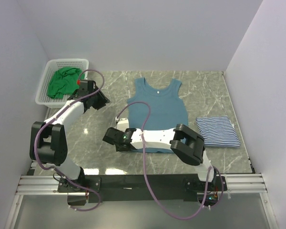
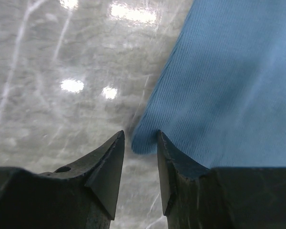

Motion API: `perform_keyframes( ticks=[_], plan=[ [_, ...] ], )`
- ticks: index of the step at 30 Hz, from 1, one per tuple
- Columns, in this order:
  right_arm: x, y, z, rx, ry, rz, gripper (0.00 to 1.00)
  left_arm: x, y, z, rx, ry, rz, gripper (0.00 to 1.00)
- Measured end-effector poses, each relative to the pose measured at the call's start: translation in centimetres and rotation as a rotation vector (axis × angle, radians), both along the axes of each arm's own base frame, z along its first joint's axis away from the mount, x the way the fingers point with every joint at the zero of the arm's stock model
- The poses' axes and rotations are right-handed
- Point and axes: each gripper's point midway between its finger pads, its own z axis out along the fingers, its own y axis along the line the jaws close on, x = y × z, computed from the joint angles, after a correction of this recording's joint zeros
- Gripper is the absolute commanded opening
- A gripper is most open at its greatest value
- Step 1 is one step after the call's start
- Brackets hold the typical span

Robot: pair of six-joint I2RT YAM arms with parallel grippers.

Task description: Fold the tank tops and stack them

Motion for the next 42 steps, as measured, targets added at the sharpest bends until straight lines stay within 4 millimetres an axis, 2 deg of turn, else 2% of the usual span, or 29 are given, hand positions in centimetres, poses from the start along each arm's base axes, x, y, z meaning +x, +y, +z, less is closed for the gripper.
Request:
perform_keyframes(
  ticks=[2,4,6,8,10,13,16,19,24,32,42],
  plan=[
    [0.0,0.1,-0.7,-0.018,0.005,0.004,0.38,0.0,-0.1,0.0,-0.005,0.000,-0.005,0.40],
    [0.1,0.2,-1.2,-0.034,0.003,0.011,0.18,0.0,-0.2,0.0,-0.007,0.000,-0.007,0.41],
    [0.0,0.3,-1.2,-0.030,0.002,0.015,0.05,0.0,-0.3,0.1,-0.013,-0.002,-0.012,0.41],
    [0.0,0.2,-1.3,-0.020,-0.003,0.018,0.00,0.1,-0.6,0.2,-0.024,-0.014,-0.022,0.45],
    [-0.4,-0.3,-1.3,0.007,0.001,0.023,0.00,0.0,-1.0,-0.1,-0.035,-0.023,-0.035,0.47],
    [-1.9,-2.1,-1.2,0.046,0.027,0.043,0.00,-0.7,-2.1,-1.2,-0.040,-0.011,-0.066,0.49],
    [-3.7,-4.3,-0.7,0.100,0.060,0.067,0.00,-1.2,-4.1,-2.7,-0.038,0.011,-0.113,0.48],
    [-4.9,-5.4,0.4,0.176,0.078,0.083,0.00,-1.9,-5.7,-4.6,-0.039,0.047,-0.139,0.47],
    [-5.5,-5.4,2.0,0.277,0.081,0.088,0.00,-2.8,-6.4,-6.9,-0.035,0.089,-0.144,0.46],
    [-5.6,-4.8,2.4,0.313,0.091,0.084,0.00,-2.8,-8.0,-9.4,-0.025,0.111,-0.178,0.44],
    [-6.0,-5.5,1.5,0.299,0.107,0.074,0.00,0.0,-8.8,-9.2,0.021,0.074,-0.163,0.41]
  ],
)
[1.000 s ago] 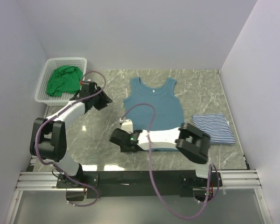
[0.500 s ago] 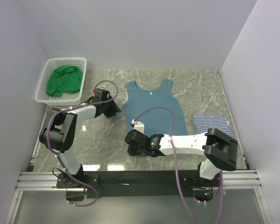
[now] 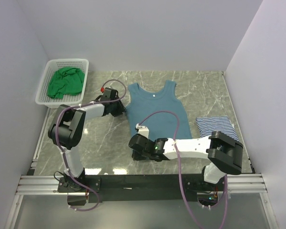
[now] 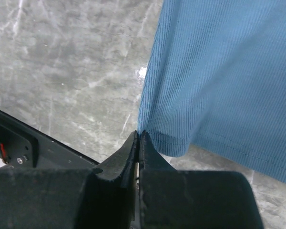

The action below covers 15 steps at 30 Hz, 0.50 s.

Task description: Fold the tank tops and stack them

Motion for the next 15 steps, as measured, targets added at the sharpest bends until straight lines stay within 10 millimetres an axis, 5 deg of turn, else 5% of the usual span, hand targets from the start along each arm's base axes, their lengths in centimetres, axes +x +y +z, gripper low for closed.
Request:
perform_keyframes(
  ticks=[10,15],
  plan=[
    [0.0,-0.1,0.6,0.015,-0.003,-0.003,0.00,1.6,-0.8,-0.4,0.071,-0.010,0.007,0.28],
    [-0.1,-0.1,0.6,0.016,-0.002,-0.002,0.00,2.4,-0.5,-0.6,0.113,-0.003,0.013,0.08]
  ],
)
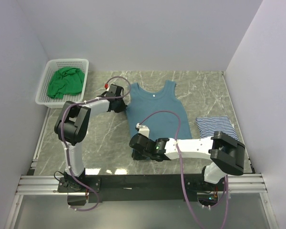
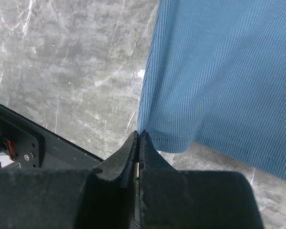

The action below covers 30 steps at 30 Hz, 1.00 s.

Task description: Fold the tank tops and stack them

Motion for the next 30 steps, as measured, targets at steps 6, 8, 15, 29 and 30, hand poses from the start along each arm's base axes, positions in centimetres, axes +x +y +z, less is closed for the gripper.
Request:
perform_keyframes(
  ticks=[6,8,15,29,30],
  plan=[
    [0.0,1.2,0.4,0.016,0.016,0.014,0.00,0.7,1.7,0.2,0.093,0.022,0.053,0.00],
    [0.2,2.8,0.9,0.036,0.027,0.027,0.00,0.8,3.1,0.2,0.124,0.037,0.088,0.01],
    [1.0,10.6,2.8,0.136,0.065,0.094,0.00,1.2,11.1,1.1,0.191,0.082,0.244,0.00],
    [1.4,9.6,3.2,0.198,0.098,0.101,0.00,2.2,11.7,4.4,0.218,0.058,0.212,0.01],
    [1.5,8.8,3.0,0.196,0.100,0.090,0.00,2.2,11.5,4.5,0.217,0.058,0.207,0.01]
  ],
)
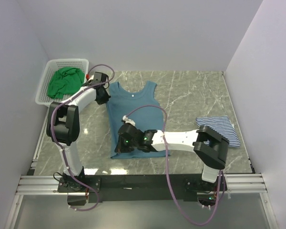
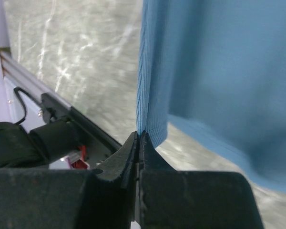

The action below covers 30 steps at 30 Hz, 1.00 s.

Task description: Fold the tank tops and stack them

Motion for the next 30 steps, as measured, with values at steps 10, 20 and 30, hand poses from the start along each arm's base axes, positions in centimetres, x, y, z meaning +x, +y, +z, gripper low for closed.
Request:
perform_keyframes(
  ticks=[10,20,30],
  plan=[
    [-0.3,-4.7,-1.9,-0.004,0.025,-0.074,0.00,1.2,-6.7,2.5,-0.022,-0.057,-0.117,0.01],
    [-0.7,-7.1,-2.3,0.029,0.027,-0.135,0.00,0.7,-10.8,0.4,-0.018,-0.008,-0.180,0.01],
    [-1.1,-8.7,-3.3,0.030,0.039,-0.177,0.00,0.3,-12.7,-0.7,-0.014,0.012,-0.210,0.02]
  ],
)
